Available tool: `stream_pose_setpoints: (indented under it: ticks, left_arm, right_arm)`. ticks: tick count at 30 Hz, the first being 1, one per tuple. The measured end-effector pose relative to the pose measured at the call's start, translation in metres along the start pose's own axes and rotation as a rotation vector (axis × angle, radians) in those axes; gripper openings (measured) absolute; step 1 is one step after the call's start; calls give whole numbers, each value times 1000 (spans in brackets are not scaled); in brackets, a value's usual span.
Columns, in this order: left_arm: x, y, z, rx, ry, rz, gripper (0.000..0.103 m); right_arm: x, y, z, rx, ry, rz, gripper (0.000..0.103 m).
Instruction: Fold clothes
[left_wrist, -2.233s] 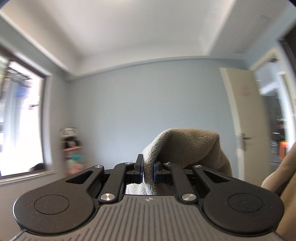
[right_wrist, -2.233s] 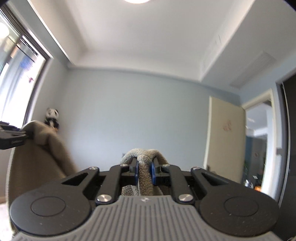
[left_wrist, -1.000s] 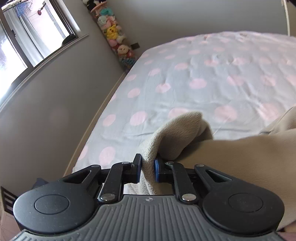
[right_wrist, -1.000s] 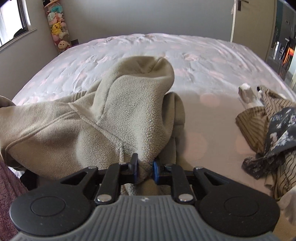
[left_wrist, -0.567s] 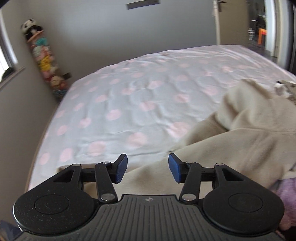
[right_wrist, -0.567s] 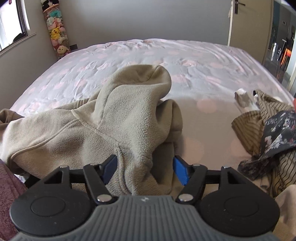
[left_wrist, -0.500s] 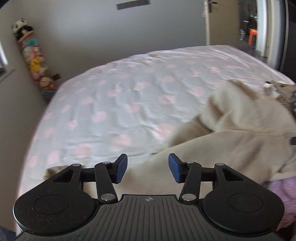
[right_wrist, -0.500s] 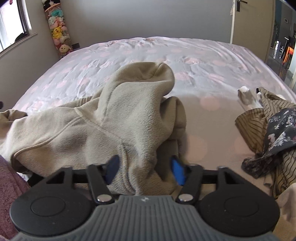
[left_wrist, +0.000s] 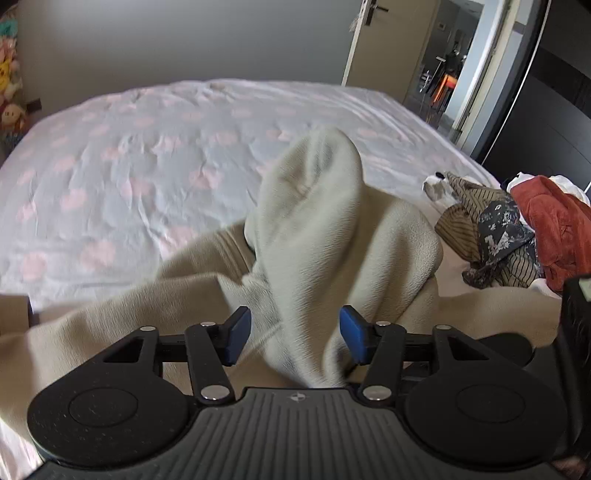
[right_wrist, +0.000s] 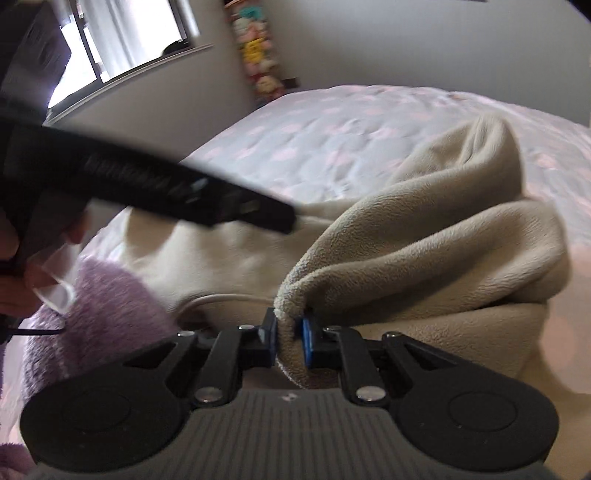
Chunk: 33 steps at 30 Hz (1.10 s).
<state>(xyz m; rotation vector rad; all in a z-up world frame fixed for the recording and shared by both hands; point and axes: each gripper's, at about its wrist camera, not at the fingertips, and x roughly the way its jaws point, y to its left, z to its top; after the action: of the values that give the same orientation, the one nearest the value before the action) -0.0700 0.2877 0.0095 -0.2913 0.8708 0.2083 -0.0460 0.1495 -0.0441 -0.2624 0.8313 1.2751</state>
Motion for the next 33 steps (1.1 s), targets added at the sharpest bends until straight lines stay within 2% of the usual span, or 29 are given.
stream_pose_setpoints:
  ticks: [4, 8, 13, 17, 21, 28, 30, 31, 33]
  left_arm:
    - [13, -6, -14, -30, 70, 3, 54]
    - [29, -11, -25, -78, 137, -44, 55]
    - [43, -20, -33, -107, 177, -25, 55]
    - [43, -28, -38, -120, 187, -41, 56]
    - [49, -37, -43, -128, 208, -41, 56]
    - [61, -44, -44, -180, 227, -50, 56]
    - [63, -45, -44, -195, 207, -62, 44]
    - [63, -45, -44, -202, 190, -72, 22]
    - [58, -47, -43, -189, 140, -42, 16]
  right_arm:
    - [4, 9, -12, -55, 6, -39, 16]
    - [-1, 3, -16, -27, -7, -24, 21]
    - [-10, 5, -32, -40, -8, -7, 46]
    - [-30, 4, -44, -59, -1, -51, 49]
    - [-56, -2, -50, -69, -16, -161, 73]
    - [-75, -46, -50, -12, 15, -342, 74]
    - [-77, -59, -43, -24, 32, -377, 77]
    - [-78, -65, -41, -31, 37, -388, 79]
    - [-78, -76, -38, -32, 47, -379, 80]
